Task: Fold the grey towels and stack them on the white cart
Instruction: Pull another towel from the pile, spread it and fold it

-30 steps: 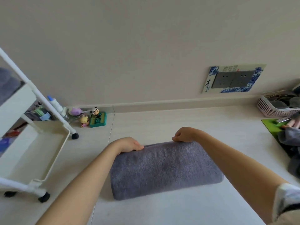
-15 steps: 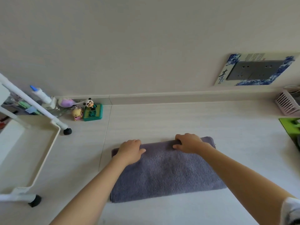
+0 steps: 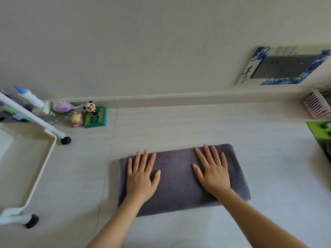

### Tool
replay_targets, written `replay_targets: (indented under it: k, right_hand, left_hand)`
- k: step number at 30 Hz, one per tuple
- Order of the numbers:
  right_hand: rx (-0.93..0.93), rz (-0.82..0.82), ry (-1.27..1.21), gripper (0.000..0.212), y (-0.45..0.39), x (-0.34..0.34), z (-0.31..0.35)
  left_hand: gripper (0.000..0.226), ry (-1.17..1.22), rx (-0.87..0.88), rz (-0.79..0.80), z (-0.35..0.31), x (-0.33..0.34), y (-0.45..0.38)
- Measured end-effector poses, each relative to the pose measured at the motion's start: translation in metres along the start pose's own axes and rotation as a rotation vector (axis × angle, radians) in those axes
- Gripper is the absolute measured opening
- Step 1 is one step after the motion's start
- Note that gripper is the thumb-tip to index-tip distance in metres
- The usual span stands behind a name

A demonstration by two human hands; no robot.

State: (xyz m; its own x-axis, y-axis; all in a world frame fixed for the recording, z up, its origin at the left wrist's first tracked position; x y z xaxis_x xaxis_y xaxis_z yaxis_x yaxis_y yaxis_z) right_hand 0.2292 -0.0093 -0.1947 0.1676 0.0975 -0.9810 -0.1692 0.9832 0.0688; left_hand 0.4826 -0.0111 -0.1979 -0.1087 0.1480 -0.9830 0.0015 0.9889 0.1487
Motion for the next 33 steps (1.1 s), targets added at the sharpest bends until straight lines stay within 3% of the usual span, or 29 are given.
replay_targets:
  k: [7,10,12,15,18,20,25,27,33]
  right_hand:
    - [0.100,0.022,-0.008,0.068,-0.002,-0.001,-0.008]
    - [0.089,-0.006,-0.131,0.074,-0.003,-0.010,-0.002]
    - [0.045,-0.098,-0.283,0.074,0.002,-0.022,0.015]
    - [0.031,-0.116,-0.738,0.051,0.010,-0.034,0.056]
    - [0.187,-0.066,-1.217,0.043,0.013,-0.035,0.094]
    - [0.294,-0.091,-1.347,0.043,0.011,-0.027,0.104]
    - [0.400,-0.174,-1.391,0.042,0.010,-0.008,0.104]
    - [0.413,-0.183,-1.428,0.043,0.011,-0.004,0.104]
    - [0.345,-0.213,-1.363,0.043,0.015,-0.010,0.107]
  left_hand:
    - [0.062,0.027,-0.069,0.005,0.012,-0.006,-0.004]
    - [0.056,0.207,-0.243,-0.073,0.018,-0.011,0.001]
    - [0.055,0.372,-0.449,-0.119,0.024,-0.020,0.016]
    - [0.072,0.470,-0.654,-0.008,0.027,-0.028,0.035]
    - [0.072,0.612,-0.791,0.059,0.030,-0.030,0.038]
    - [0.064,0.690,-0.856,0.153,0.030,-0.033,0.033]
    - [0.044,1.072,-0.862,0.321,0.029,-0.047,0.030]
    - [0.047,1.149,-0.761,0.345,0.028,-0.061,0.034]
    - [0.020,1.314,-0.500,0.360,-0.019,-0.101,0.042]
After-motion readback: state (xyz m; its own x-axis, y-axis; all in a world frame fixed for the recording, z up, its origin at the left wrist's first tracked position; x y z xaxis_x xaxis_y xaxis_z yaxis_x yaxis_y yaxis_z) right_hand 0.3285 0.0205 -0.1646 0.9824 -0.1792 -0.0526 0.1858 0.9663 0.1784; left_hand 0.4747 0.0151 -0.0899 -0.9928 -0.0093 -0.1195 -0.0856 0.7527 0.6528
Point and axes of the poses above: each hand's wrist, its own y-axis away from the middle knuckle, its own x-axis out of the palm, z = x × y, the point moved 2 cm from there along -y, towards the middle knuckle, and after that the axes turned 10 degrees about -x, right-handed, at the moved point
